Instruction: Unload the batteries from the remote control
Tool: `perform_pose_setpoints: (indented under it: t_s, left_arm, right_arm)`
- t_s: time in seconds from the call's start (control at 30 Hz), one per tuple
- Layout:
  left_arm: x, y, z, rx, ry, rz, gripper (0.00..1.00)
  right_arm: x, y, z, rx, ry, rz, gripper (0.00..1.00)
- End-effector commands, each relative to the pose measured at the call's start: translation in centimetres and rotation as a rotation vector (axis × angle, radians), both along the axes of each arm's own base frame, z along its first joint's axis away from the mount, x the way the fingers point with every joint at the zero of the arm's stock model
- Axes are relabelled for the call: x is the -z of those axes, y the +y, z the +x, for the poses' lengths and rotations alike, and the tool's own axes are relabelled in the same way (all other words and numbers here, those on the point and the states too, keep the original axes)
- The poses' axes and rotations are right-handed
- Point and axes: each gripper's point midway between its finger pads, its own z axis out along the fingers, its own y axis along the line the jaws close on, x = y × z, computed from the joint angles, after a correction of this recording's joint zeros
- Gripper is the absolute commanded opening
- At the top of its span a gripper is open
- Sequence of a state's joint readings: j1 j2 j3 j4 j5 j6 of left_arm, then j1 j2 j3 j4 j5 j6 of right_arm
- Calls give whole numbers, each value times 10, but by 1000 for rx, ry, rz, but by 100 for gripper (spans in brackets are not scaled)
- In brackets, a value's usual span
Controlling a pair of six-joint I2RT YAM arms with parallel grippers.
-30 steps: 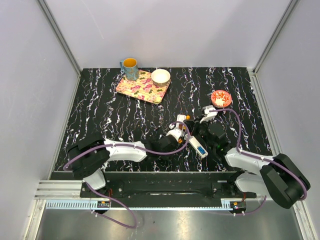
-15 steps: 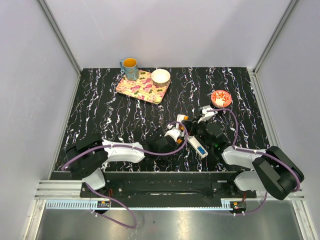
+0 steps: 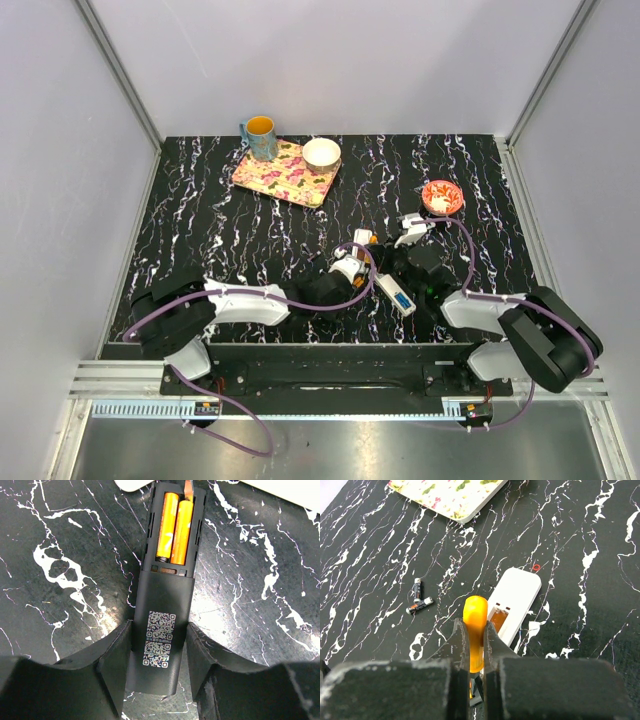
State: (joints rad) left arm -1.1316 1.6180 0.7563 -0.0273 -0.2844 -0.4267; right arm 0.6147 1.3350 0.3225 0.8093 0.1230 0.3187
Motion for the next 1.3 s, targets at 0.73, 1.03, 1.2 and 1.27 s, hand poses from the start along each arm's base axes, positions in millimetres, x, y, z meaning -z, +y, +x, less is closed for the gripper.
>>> perform_pose_setpoints:
  t_s: [0.73, 1.03, 1.2, 1.27]
  left_arm:
    - [46, 35, -40, 37, 217, 113, 20]
    - [49, 35, -40, 38, 227, 108, 18]
    - [51, 36, -40, 35, 231, 113, 16]
    - [51, 36, -40, 35, 232, 114, 15]
  right_arm:
    - [-3, 31, -7, -99, 88, 119, 0]
    - [-15, 47, -21, -198, 105, 259, 0]
    - [-19, 49, -22, -213, 112, 296, 0]
    - [-22, 48, -23, -213, 110, 311, 0]
